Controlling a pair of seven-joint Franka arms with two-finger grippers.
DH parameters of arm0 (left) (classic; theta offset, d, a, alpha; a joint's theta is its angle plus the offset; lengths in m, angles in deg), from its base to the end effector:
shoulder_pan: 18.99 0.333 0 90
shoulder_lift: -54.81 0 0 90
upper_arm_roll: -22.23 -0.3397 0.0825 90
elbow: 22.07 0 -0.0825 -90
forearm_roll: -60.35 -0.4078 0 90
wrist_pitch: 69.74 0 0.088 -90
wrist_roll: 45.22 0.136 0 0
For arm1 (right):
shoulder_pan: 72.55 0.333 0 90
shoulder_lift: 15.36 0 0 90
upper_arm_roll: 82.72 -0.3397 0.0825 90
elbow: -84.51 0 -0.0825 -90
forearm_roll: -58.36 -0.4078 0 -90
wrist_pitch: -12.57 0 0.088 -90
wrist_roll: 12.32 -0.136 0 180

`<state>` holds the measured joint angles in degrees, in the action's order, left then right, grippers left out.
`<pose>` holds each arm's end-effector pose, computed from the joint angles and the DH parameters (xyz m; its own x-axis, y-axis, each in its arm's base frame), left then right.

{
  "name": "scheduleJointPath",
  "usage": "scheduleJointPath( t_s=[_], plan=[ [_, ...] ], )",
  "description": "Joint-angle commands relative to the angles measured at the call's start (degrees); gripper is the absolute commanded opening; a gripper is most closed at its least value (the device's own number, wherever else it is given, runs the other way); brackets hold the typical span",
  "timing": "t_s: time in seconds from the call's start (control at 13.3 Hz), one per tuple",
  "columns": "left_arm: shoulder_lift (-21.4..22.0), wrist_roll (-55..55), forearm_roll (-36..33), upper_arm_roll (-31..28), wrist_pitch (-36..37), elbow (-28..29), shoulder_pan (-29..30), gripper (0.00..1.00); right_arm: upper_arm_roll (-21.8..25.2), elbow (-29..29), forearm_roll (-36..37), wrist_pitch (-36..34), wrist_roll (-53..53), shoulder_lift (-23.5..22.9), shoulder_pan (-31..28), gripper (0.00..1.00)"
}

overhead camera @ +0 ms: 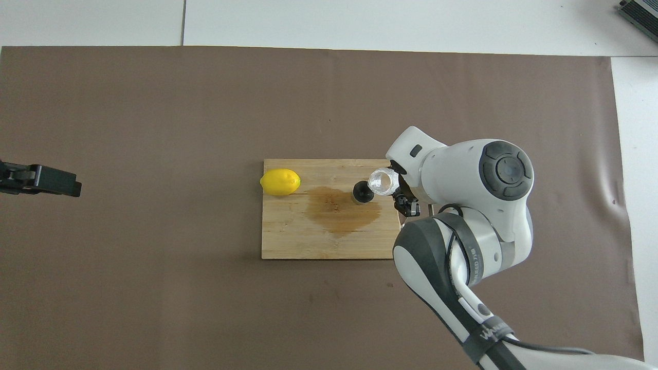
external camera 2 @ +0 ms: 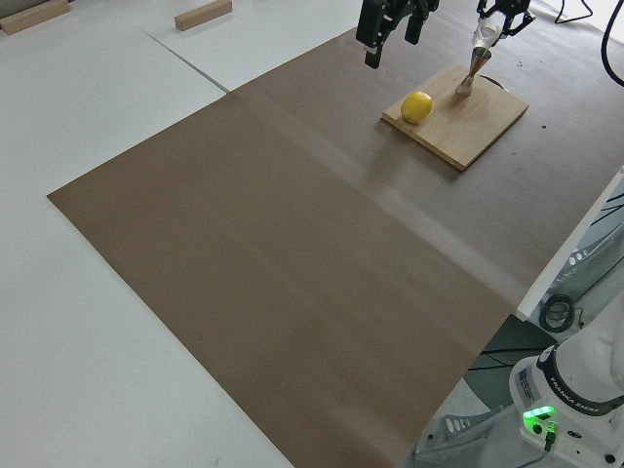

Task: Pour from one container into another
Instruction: 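Tilt the white cup with the right gripper over the metal cup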

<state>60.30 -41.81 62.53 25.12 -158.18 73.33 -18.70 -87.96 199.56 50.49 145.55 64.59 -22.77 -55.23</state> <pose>0.5410 -0.0311 0.6240 0.9942 -0.1053 -0.0237 -0.1045 -0.9939 0.0347 0.5760 0.2439 0.3930 -0.0896 0.9824 0.1639 0.9875 0.0662 0.1432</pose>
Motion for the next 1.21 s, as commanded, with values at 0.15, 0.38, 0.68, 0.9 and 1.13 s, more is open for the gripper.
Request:
scheduleJointPath(
  t_s=[0.15,0.38,0.68,0.9,1.13],
  plan=[
    [1.4,0.5,-0.8,-0.4,0.1,1.3,-0.3,1.0,-0.2,-1.8,6.1,-2.5,-1.2,-0.6,0.3,0.0],
    [1.4,0.5,-0.8,-0.4,0.1,1.3,-0.3,1.0,-0.2,-2.4,9.9,-2.5,-1.2,-0.6,1.8,0.0],
    [1.4,0.5,-0.8,-0.3,0.1,1.4,-0.3,1.0,-0.2,-2.9,16.0,-2.7,-1.2,-0.6,3.2,0.0],
    [1.5,0.5,-0.8,-0.4,0.1,1.3,-0.3,1.0,-0.2,-2.8,20.0,-2.7,-0.9,-0.6,3.3,0.0],
    [1.5,0.5,-0.8,-0.4,0.1,1.3,-0.3,1.0,-0.3,-2.8,23.1,-3.4,-0.3,-0.5,3.3,0.0]
  ],
)
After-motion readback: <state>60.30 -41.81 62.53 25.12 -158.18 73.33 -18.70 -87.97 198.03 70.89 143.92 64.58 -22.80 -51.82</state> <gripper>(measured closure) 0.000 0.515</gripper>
